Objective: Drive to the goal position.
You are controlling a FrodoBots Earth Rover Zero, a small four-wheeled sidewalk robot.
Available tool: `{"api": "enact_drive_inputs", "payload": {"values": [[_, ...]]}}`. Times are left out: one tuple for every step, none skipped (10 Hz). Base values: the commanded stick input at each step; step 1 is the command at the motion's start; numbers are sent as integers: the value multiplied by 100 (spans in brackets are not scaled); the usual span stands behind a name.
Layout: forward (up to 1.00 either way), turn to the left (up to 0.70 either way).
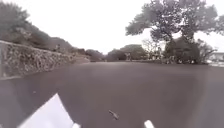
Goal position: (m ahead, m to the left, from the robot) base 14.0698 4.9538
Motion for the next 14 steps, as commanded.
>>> {"api": "enact_drive_inputs", "payload": {"values": [[50,0],[50,0],[50,0],[50,0],[50,0],[50,0],[50,0],[50,0],[50,0],[50,0],[50,0],[50,0],[50,0],[50,0]]}}
